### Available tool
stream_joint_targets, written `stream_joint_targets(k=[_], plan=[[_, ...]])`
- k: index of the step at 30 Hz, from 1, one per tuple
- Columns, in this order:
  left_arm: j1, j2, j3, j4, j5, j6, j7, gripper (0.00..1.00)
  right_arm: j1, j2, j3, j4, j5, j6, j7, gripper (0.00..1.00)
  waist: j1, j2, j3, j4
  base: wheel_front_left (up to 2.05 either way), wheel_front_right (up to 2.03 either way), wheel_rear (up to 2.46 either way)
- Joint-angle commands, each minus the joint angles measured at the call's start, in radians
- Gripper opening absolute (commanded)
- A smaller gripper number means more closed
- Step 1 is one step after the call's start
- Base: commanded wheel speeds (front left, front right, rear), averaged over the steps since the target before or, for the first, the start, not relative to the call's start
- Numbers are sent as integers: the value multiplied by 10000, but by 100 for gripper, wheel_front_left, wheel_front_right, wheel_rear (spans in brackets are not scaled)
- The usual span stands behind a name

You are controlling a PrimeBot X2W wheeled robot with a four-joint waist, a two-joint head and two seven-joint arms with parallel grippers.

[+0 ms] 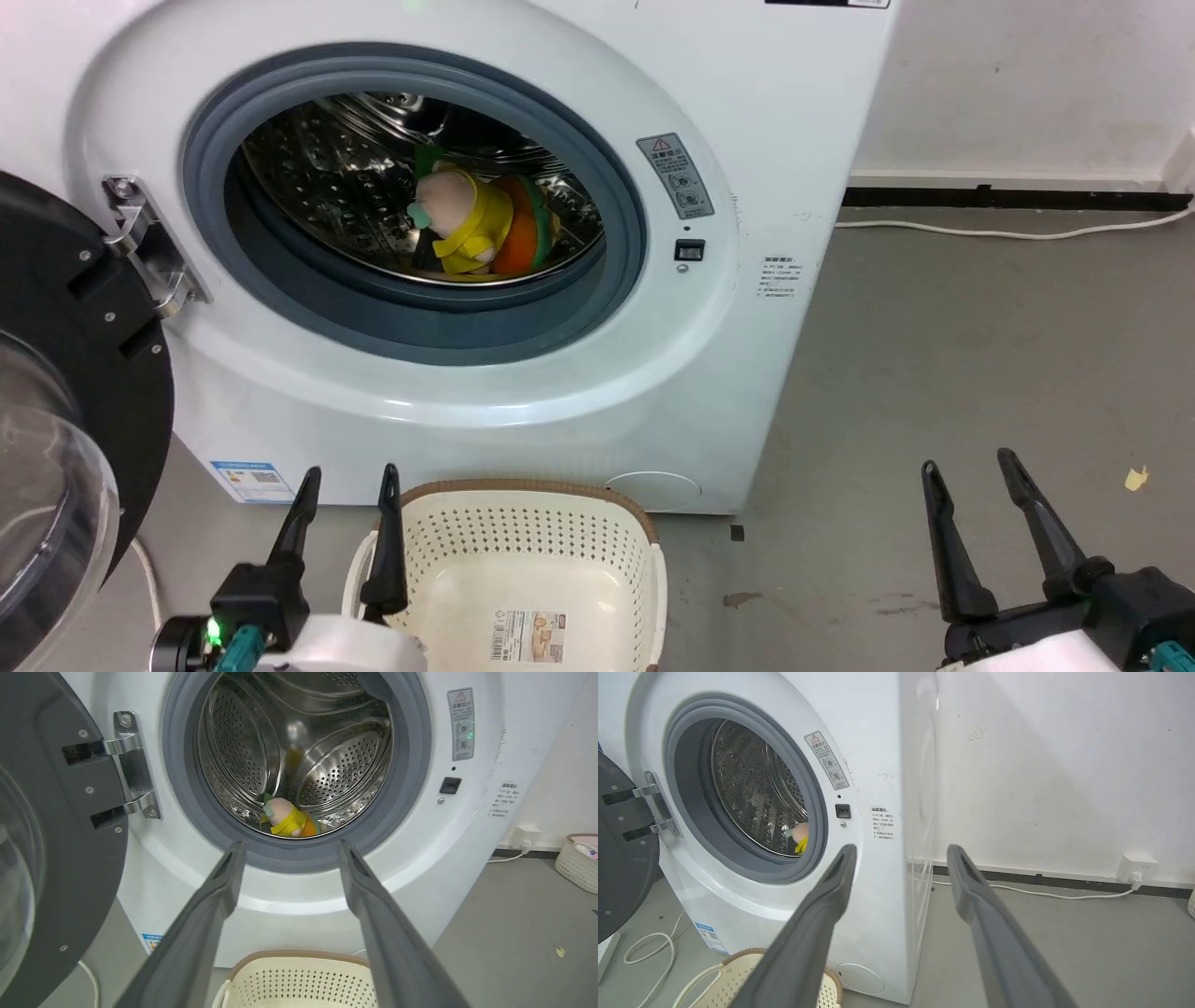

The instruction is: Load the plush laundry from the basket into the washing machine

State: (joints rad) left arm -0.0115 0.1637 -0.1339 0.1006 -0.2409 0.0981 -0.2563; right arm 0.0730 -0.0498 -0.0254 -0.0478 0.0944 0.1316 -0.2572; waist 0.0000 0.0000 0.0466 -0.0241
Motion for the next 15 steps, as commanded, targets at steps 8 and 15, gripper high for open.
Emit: stream_joint_targets(k=[8,15], plan=[[541,-371,206,-436,450,-27,-54,100,90,-4,-8,144,38,-9,-46,100,0,0,46,112,0,0,0],[430,-457,227,-432,603,-181,7,0,11,0,-8,111,36,0,5,0,0,0,79,150,0,0,0]])
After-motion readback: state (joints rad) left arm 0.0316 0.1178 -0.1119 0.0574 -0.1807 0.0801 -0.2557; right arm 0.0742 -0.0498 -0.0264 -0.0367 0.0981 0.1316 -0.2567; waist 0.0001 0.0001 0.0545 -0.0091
